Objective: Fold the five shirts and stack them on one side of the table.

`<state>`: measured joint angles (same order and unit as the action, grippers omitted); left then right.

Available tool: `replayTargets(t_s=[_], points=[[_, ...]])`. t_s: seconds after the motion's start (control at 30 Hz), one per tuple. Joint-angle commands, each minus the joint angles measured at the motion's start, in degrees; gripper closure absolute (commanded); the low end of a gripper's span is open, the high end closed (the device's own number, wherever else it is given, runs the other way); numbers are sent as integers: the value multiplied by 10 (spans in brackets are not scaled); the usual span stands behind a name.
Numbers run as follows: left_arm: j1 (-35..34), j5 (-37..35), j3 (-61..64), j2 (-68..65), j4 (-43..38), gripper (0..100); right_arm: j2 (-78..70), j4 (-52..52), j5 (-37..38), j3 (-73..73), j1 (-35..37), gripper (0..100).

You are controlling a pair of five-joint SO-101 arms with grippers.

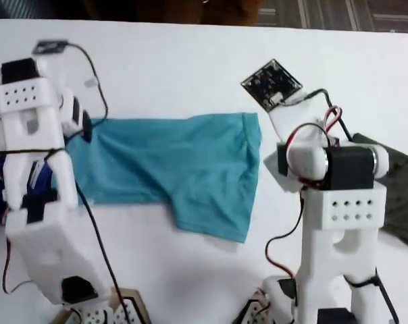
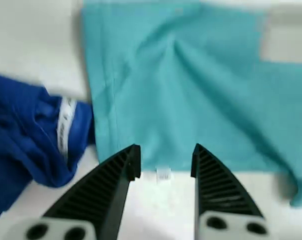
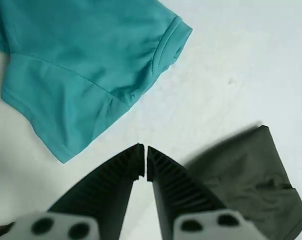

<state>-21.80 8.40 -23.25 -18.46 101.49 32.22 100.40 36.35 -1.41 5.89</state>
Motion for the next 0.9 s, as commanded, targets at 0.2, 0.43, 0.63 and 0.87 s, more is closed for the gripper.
replayTargets(t_s=[0.2, 0.43, 0.63, 0.87], points=[[3, 19, 193, 209, -8, 812, 62, 8, -4, -49, 0, 978], [3, 20, 347, 362, -41, 812, 130, 8, -3, -141, -1, 977], [3, 79, 455, 462, -53, 812, 199, 8, -3, -218, 0, 978], [-31, 135, 575, 573, -62, 812, 320, -69, -7, -306, -6, 978]])
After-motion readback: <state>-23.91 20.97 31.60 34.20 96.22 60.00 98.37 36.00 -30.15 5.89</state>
